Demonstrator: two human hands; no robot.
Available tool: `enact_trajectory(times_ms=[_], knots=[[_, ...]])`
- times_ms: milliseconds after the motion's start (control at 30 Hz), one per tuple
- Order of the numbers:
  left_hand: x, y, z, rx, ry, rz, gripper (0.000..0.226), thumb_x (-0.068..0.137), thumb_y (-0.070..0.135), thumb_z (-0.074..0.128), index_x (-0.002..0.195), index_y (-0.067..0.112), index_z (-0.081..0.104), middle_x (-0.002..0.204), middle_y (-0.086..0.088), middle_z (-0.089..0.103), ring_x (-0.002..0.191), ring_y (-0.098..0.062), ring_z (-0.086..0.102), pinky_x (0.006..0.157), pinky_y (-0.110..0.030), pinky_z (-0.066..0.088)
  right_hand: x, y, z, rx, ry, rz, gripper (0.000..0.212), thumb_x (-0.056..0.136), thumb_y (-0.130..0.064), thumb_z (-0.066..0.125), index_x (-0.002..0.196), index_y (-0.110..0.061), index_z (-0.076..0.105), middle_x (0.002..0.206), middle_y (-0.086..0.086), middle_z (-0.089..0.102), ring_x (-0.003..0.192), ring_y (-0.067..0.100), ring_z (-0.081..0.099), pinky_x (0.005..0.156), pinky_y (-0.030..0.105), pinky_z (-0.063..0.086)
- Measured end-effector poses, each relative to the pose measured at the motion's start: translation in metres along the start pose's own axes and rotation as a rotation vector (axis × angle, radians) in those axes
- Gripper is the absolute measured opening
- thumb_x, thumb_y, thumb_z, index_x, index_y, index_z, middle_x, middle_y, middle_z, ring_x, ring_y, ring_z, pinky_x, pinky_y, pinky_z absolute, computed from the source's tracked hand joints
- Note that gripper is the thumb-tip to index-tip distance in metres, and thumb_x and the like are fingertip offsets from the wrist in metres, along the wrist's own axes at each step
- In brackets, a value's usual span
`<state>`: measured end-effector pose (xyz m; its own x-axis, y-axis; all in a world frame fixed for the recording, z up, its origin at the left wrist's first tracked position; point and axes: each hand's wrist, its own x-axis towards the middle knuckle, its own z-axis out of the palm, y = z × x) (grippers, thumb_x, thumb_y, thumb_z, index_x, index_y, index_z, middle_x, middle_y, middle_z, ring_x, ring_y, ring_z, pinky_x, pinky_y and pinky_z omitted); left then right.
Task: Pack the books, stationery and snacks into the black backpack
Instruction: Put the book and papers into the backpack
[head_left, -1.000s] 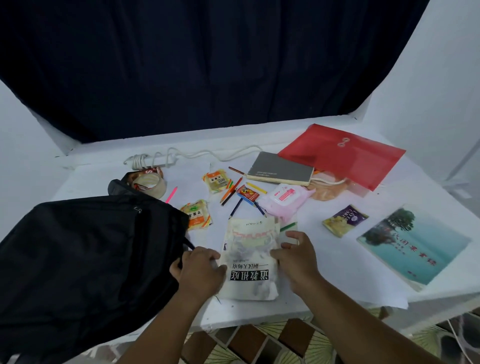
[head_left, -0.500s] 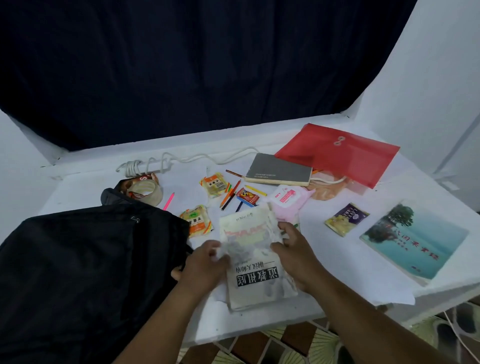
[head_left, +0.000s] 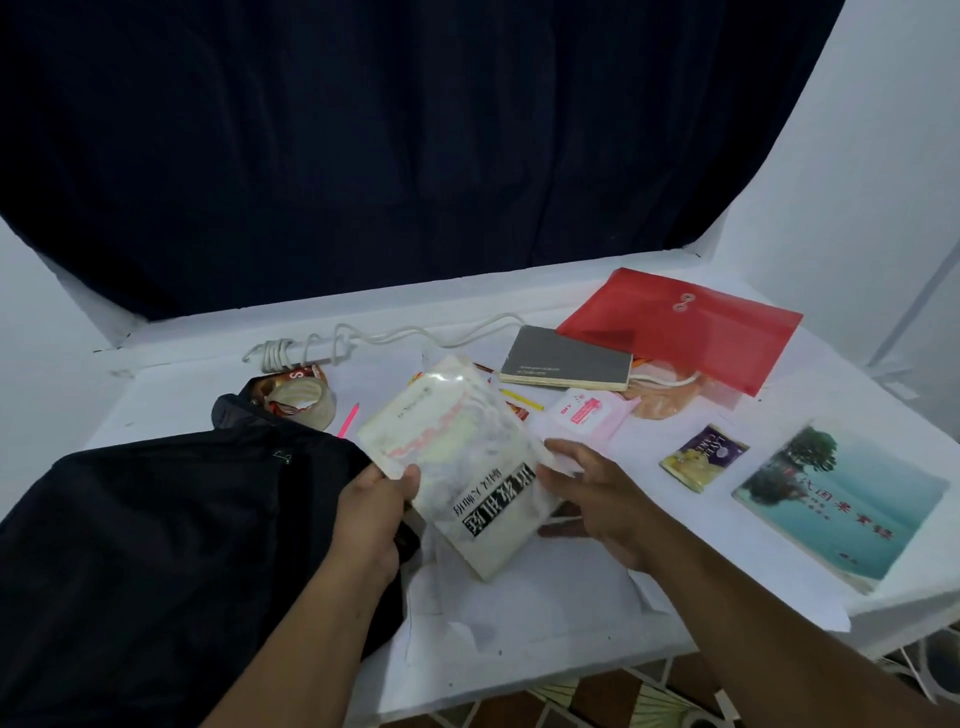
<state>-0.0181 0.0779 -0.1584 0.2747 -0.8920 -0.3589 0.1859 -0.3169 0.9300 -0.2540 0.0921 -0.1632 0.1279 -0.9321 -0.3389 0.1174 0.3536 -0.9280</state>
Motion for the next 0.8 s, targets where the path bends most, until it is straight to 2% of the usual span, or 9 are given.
enact_trajectory(times_ms=[67,167,267,333,433,533,600,667,800], knots=[[-0.002,0.001,-0.001,-0.129,0.037,-0.03,0.015,0.096,0.004,0.062,0.098,0.017,0.07,0.095,-0.001,0.073,0.08,-0.016,0.067,0.065,-0.026,0.053,-0.001,0.011,0.005,0.178,-0.082,0.068,0.053,0.081,-0.033,0.071,0.13,-0.019,0.058,0.113,0.012,0.072,0.093,0.035,0.071,0.081,0.049,0.059],[-0.007,0.0,0.0,-0.118,0.037,0.012,0.013,0.096,0.006,0.062,0.103,0.013,0.069,0.091,0.0,0.073,0.077,-0.015,0.068,0.061,-0.025,0.051,0.0,0.018,0.025,0.233,-0.142,0.057,0.034,0.095,-0.026,0.061,0.129,-0.027,0.058,0.12,0.009,0.071,0.1,0.039,0.07,0.079,0.054,0.059],[-0.011,-0.001,-0.004,-0.069,0.016,0.091,0.016,0.094,0.007,0.066,0.11,0.01,0.069,0.1,-0.004,0.076,0.093,-0.022,0.071,0.078,-0.031,0.054,0.006,0.014,0.038,0.168,0.009,-0.014,0.031,0.103,-0.011,0.05,0.128,-0.029,0.056,0.109,0.005,0.075,0.092,0.035,0.073,0.067,0.052,0.06],[-0.01,-0.004,-0.012,-0.008,-0.059,0.175,0.02,0.092,0.014,0.071,0.112,0.018,0.071,0.106,0.0,0.076,0.102,-0.019,0.07,0.089,-0.033,0.053,0.007,0.01,0.039,0.145,0.065,-0.068,0.034,0.102,-0.005,0.047,0.128,-0.026,0.056,0.108,0.005,0.075,0.087,0.032,0.074,0.058,0.045,0.058],[-0.009,-0.012,-0.029,0.454,-0.118,0.372,0.033,0.084,0.051,0.072,0.111,0.032,0.066,0.104,0.014,0.069,0.107,-0.013,0.064,0.093,-0.033,0.048,0.009,0.006,0.03,0.136,0.1,-0.107,0.037,0.101,-0.001,0.044,0.126,-0.025,0.058,0.111,0.006,0.073,0.084,0.028,0.074,0.051,0.035,0.054],[-0.009,-0.022,-0.054,1.186,0.078,0.537,0.071,0.075,0.081,0.038,0.133,0.043,0.047,0.138,0.02,0.046,0.135,-0.014,0.033,0.106,-0.045,0.029,0.012,0.001,0.025,0.121,0.091,-0.113,0.039,0.102,-0.001,0.042,0.127,-0.027,0.057,0.111,0.004,0.073,0.086,0.029,0.073,0.05,0.034,0.052],[-0.009,-0.023,-0.069,1.334,0.141,0.524,0.082,0.076,0.082,0.016,0.149,0.047,0.031,0.161,0.012,0.023,0.146,-0.02,0.016,0.111,-0.052,0.018,0.014,-0.001,0.024,0.126,0.088,-0.104,0.039,0.101,-0.001,0.043,0.128,-0.025,0.056,0.113,0.006,0.073,0.088,0.032,0.072,0.051,0.035,0.053],[-0.007,-0.025,-0.086,1.393,0.189,0.49,0.085,0.078,0.08,0.004,0.154,0.048,0.024,0.168,0.005,0.01,0.151,-0.025,0.009,0.112,-0.055,0.013,0.017,-0.001,0.025,0.121,0.075,-0.09,0.038,0.101,-0.001,0.043,0.127,-0.026,0.057,0.113,0.007,0.072,0.09,0.034,0.072,0.052,0.036,0.053],[0.001,-0.017,-0.124,1.554,0.296,0.268,0.093,0.076,0.092,0.015,0.156,0.046,0.011,0.168,-0.001,-0.011,0.153,-0.029,-0.01,0.113,-0.056,0.007,0.022,0.004,0.038,0.091,0.037,-0.056,0.037,0.101,-0.002,0.045,0.127,-0.025,0.058,0.11,0.009,0.073,0.088,0.036,0.071,0.054,0.037,0.054]])
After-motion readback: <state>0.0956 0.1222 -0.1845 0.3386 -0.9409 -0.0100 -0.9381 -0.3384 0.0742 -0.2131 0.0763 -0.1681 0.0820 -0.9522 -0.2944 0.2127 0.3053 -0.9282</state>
